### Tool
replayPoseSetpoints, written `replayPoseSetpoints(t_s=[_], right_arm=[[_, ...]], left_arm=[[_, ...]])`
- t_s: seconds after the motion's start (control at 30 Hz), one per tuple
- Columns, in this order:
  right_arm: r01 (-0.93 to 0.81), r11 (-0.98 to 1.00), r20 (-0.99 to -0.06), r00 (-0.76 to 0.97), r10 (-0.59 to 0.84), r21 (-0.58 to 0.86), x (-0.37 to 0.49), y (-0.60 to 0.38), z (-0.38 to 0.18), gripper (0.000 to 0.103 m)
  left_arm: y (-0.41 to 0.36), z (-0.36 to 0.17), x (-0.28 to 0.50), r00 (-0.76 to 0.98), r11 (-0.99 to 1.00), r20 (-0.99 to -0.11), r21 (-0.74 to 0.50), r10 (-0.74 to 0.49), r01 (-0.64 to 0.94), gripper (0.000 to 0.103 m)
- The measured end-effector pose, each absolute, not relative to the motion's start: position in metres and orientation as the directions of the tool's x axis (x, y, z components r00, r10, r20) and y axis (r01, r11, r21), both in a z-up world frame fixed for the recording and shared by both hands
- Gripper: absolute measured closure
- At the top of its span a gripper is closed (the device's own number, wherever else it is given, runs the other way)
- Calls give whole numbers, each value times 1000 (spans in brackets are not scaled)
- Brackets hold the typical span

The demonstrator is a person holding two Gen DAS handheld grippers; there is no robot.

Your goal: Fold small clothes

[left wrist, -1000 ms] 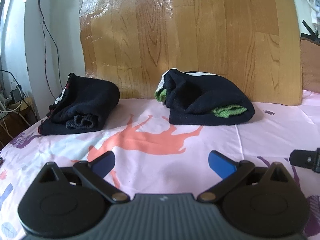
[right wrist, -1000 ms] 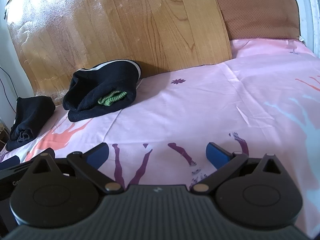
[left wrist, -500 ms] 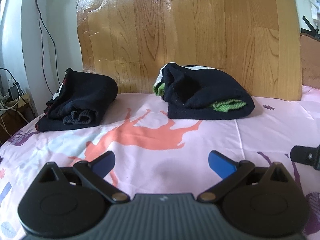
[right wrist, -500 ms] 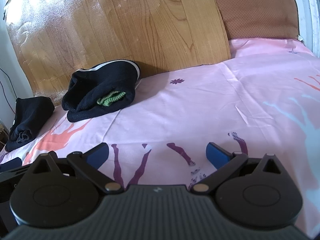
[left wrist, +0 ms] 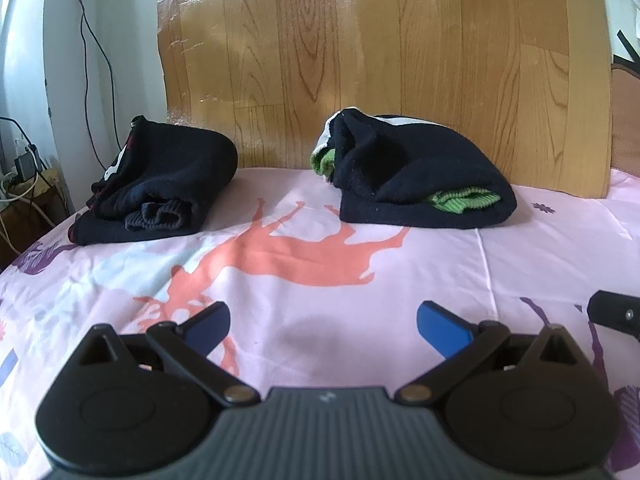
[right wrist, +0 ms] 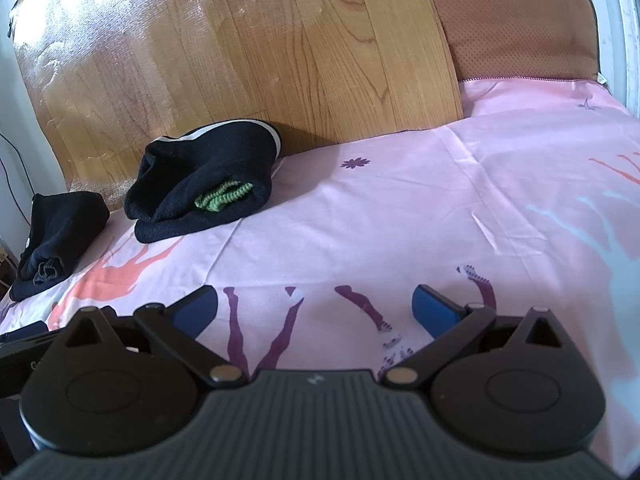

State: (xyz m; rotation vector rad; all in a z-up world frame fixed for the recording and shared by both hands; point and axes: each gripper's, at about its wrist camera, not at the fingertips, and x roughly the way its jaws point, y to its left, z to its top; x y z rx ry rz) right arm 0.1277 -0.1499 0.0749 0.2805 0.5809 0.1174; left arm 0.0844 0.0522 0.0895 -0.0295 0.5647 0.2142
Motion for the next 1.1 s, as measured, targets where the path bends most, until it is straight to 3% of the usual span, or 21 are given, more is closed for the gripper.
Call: replayPoseSetpoints(t_s=[0.7, 1.1], right_arm=[[-37, 956, -525, 829, 192, 292, 128, -149, 75, 0], [-38, 956, -524, 829, 193, 292, 128, -149, 75, 0]], left_arm=[[48, 90, 84, 826, 977, -526, 49, 204, -210, 0], [44, 94, 76, 854, 988, -499, 41, 148, -147, 0]])
